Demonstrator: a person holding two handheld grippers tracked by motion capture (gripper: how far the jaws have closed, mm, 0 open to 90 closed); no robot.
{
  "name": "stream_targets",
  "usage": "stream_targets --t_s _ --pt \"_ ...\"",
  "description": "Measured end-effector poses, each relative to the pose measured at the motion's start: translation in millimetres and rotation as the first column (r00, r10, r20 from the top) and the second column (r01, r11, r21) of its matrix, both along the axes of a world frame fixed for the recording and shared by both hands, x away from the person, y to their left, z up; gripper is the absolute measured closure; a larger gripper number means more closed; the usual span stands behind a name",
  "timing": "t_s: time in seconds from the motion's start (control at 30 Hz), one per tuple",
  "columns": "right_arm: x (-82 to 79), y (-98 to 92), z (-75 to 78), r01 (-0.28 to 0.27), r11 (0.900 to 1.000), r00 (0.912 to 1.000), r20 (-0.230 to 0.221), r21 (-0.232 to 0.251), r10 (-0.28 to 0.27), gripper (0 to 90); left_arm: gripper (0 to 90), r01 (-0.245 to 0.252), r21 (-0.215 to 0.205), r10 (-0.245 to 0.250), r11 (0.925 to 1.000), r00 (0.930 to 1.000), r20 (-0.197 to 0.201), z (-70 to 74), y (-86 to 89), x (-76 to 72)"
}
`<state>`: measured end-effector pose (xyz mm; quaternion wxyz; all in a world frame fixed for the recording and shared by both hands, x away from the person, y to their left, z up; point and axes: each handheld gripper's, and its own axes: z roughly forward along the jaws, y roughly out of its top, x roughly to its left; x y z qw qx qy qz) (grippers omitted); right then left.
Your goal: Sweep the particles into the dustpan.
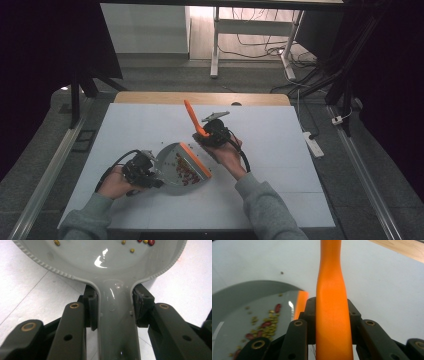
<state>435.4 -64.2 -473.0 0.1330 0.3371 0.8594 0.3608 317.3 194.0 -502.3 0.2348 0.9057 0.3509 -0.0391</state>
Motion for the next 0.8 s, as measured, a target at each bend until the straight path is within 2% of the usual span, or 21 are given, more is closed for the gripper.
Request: stream_targets --t_s 0.13,0.33,0.47,0.7,0.8 --pt "12.9 4.7 -6.1 -0.006 1.0 1.0 0.002 -0.014 0.006 71.0 61.6 -0.004 0.0 0.004 1.0 1.0 -0.003 -0.1 1.1 -0.4" --pt "32.8 18.7 -15.7 -0.01 0.998 1.0 -0.002 -0.061 0.009 71.1 61.6 -0.002 0.001 0.002 1.0 1.0 -0.008 -0.9 2.1 0.4" --pt "38.4 28.9 -20.8 -0.026 0.995 0.9996 -0.016 -0.092 0.025 71.1 61.6 -0.001 0.0 0.001 1.0 1.0 -0.009 -1.3 2.8 1.0" --pt "26.3 51.1 -24.0 -0.103 0.988 0.9945 -0.031 -0.118 0.1 71.2 61.7 -0.001 0.004 0.001 1.0 0.9999 -0.01 -2.1 2.6 1.8" --pt "17.3 55.8 -23.6 -0.14 0.984 0.9894 -0.055 -0.108 0.135 71.2 61.6 -0.001 0.005 0.001 1.0 0.9999 -0.013 -2.8 2.0 1.9"
